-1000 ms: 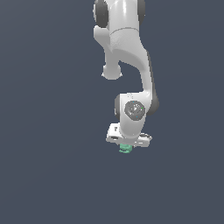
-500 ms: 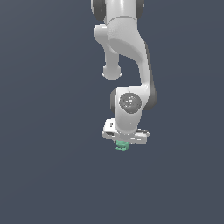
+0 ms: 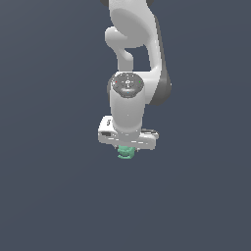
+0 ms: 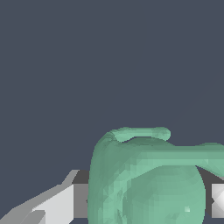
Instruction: Pick up the object and move it to a goal position.
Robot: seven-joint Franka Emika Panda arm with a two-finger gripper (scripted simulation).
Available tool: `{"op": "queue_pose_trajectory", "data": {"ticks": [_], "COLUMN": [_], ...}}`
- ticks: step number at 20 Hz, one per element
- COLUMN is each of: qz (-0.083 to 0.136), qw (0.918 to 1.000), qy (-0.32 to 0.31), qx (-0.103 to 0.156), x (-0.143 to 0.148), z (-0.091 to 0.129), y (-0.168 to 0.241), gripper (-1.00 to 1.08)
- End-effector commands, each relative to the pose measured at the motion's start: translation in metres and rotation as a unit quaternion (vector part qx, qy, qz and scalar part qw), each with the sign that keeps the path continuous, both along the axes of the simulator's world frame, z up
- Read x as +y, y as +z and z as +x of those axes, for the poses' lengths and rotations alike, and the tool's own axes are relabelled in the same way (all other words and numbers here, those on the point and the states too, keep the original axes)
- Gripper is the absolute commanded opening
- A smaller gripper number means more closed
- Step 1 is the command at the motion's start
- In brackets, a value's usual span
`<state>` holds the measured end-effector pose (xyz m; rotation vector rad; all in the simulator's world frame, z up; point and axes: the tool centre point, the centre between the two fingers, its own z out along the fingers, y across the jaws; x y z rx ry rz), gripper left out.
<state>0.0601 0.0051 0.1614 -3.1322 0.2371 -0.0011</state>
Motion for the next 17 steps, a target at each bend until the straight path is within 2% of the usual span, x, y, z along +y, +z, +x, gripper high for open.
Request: {"op": "queue_pose_trajectory", "data": {"ticks": [1, 9, 17], "qz": [0.000, 0.000, 0.000], "qw": [1.0000, 1.0000, 1.0000], "qy": [0.000, 0.000, 0.000], "qx": [0.000, 0.000, 0.000], "x": [-0.012, -0.035, -0.035], "z": [-0.002, -0.002, 0.000], "y": [0.022, 0.063, 0.063], "gripper": [-1.00, -1.00, -1.00]}}
